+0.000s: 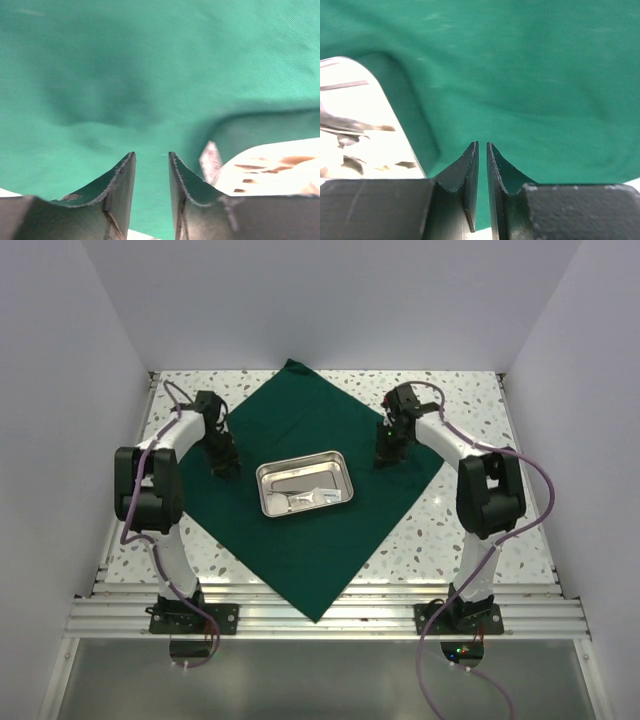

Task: Prepare the surgical pack

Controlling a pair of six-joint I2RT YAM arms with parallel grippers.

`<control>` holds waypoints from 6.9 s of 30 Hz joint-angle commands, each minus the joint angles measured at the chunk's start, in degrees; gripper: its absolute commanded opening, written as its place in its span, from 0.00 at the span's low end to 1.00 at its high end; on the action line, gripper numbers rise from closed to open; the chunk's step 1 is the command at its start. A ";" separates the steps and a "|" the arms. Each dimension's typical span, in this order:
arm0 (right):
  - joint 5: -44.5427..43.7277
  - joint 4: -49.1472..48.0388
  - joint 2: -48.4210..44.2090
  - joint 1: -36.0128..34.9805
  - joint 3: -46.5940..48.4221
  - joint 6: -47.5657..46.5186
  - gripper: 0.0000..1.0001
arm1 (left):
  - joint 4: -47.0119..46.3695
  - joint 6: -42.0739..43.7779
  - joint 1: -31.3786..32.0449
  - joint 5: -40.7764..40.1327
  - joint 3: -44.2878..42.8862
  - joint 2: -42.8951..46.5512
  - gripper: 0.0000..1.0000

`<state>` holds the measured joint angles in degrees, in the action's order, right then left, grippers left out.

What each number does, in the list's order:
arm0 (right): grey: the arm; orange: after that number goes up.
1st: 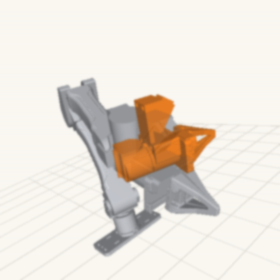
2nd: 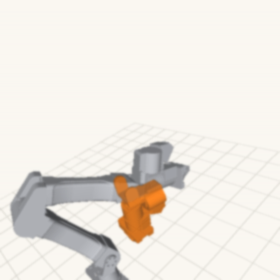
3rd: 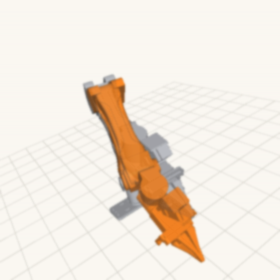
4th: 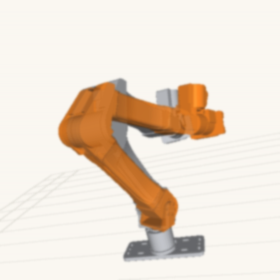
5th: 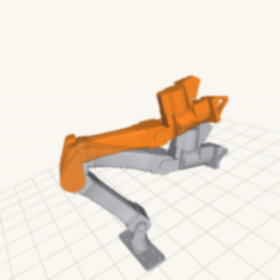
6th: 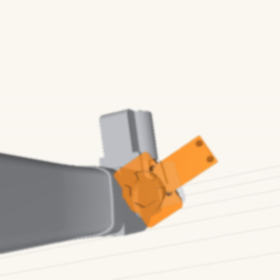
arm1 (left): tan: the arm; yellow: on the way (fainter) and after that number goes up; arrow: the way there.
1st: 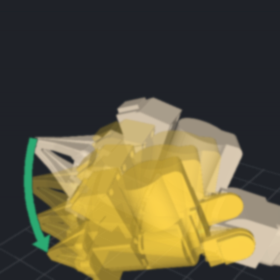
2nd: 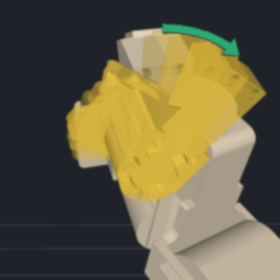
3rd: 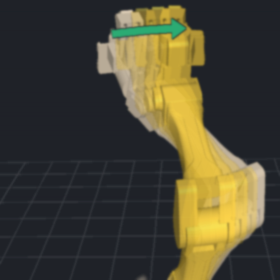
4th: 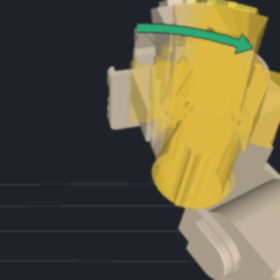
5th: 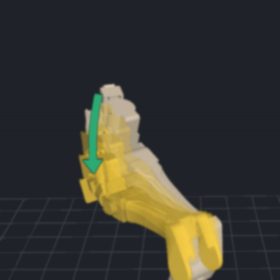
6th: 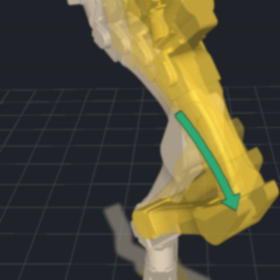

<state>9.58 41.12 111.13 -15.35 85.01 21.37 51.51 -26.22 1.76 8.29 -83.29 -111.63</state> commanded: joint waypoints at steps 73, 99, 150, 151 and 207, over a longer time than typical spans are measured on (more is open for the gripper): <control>2.04 12.48 25.37 -13.21 40.68 2.28 0.32 | 1.84 -6.57 3.26 4.98 -14.45 -10.89 0.39; 6.41 8.36 18.77 -16.11 30.39 -5.54 0.60 | -0.70 -1.03 -4.40 -1.53 4.71 7.04 0.56; -5.54 11.61 22.11 -13.65 32.94 -3.70 0.04 | -1.14 -0.41 -5.10 -2.06 7.08 7.13 0.57; -5.63 11.78 22.20 -13.74 32.85 -3.70 0.06 | -1.14 -0.41 -5.10 -1.97 7.17 7.13 0.57; 0.43 11.17 14.73 -13.65 24.58 -2.82 0.46 | -5.28 -2.52 -0.53 5.51 10.07 5.90 0.54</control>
<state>8.60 53.04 131.68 -29.08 109.19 17.67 45.89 -30.30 1.78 15.35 -71.57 -106.85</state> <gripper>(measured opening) 0.459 0.536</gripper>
